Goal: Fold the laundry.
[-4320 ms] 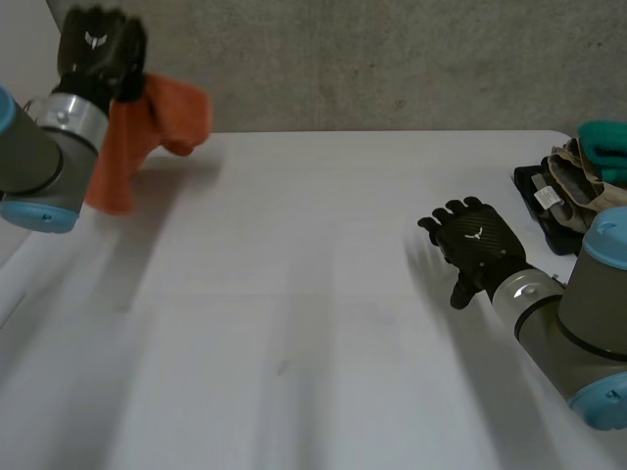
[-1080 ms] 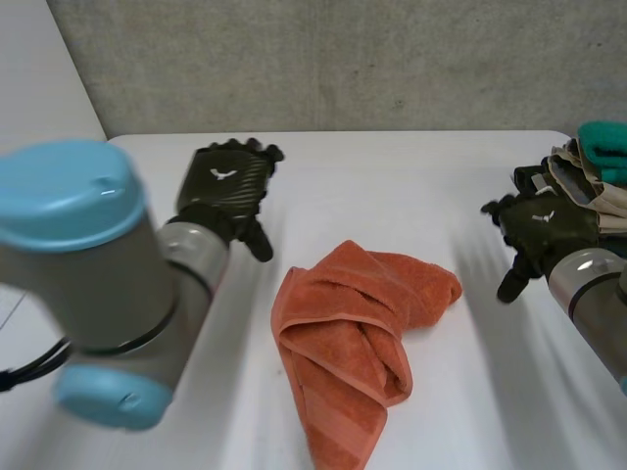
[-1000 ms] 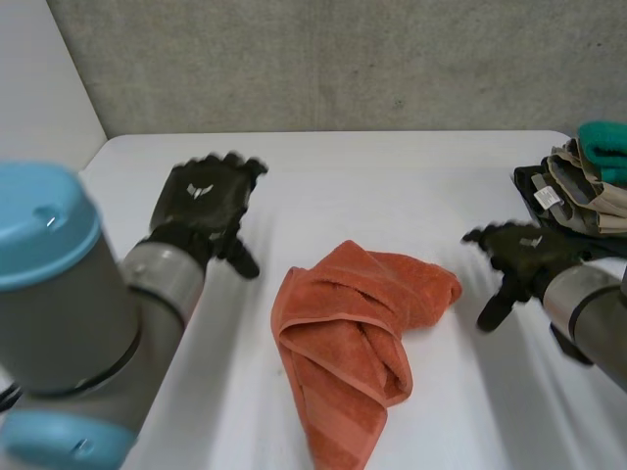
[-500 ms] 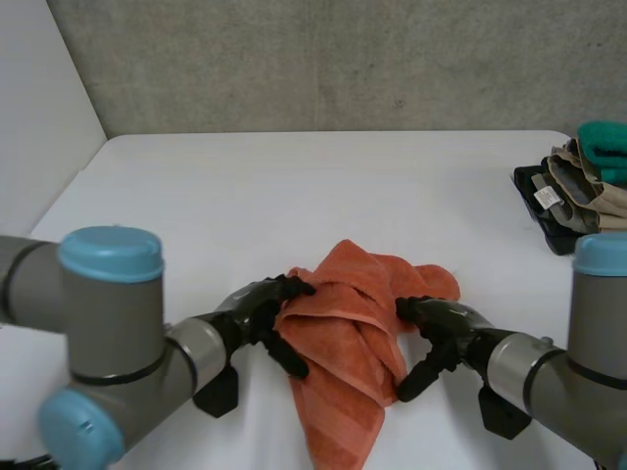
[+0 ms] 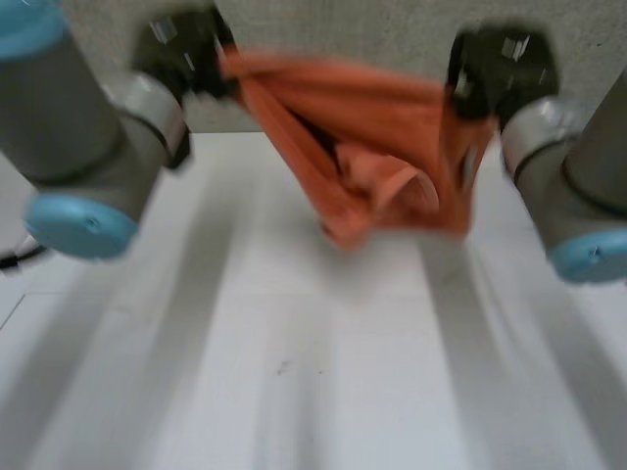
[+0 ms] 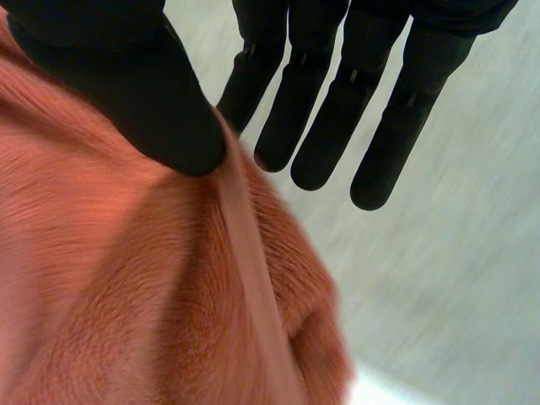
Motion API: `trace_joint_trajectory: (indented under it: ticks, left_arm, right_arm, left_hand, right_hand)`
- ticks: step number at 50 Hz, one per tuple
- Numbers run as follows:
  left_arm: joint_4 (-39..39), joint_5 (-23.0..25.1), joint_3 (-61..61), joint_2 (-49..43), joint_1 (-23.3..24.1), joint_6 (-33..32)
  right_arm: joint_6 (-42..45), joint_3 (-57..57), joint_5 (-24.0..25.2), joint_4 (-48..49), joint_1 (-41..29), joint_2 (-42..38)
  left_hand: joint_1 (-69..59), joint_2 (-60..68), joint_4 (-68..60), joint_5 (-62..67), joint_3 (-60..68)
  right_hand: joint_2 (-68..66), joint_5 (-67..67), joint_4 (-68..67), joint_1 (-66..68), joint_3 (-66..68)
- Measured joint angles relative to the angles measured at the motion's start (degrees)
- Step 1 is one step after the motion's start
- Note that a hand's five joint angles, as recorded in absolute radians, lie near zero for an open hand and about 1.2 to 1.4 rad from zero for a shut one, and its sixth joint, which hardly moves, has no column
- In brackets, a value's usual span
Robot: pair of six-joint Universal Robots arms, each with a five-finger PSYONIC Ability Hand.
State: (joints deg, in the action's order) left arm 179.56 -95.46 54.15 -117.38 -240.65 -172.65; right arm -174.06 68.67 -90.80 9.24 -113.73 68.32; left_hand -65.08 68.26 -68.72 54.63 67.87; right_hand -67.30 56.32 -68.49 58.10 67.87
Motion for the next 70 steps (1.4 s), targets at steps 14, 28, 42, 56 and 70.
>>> trace_joint_trajectory:
  ticks: [14,28,42,56,70]
  left_arm:
    - [10.3,5.0,8.3,7.9,-0.9,-17.6]
    - [8.7,5.1,35.9,3.8,-0.5,-25.7]
    - [8.6,5.3,41.7,13.7,1.5,-27.0]
    - [8.3,5.5,47.0,20.1,5.0,-27.0]
    - [9.0,5.4,49.6,20.9,4.9,-26.9]
  right_arm:
    - [15.0,-6.4,-0.3,2.1,-0.7,2.9]
    - [22.5,4.8,1.5,-11.0,-0.2,-7.5]
    - [10.4,2.2,3.9,-10.3,-6.7,-11.8]
    - [33.2,-26.5,12.4,-15.5,-10.7,-34.4]
    - [43.5,-45.1,19.7,-16.0,-10.6,-49.5]
  left_hand:
    - [0.0,0.3,0.0,1.1,0.2]
    - [0.0,0.3,-0.1,1.1,0.3]
    - [0.0,0.3,-0.1,1.1,0.3]
    - [0.0,0.3,-0.1,1.1,0.3]
    - [0.0,0.3,-0.1,1.1,0.3]
  right_hand:
    - [-0.1,2.4,0.0,0.0,0.0]
    - [49.4,-47.4,48.8,-41.3,-49.0]
    - [55.1,-53.7,56.2,-45.4,-55.8]
    - [55.1,-53.7,56.2,-45.4,-55.8]
    - [-0.4,-0.8,0.8,6.2,-0.3]
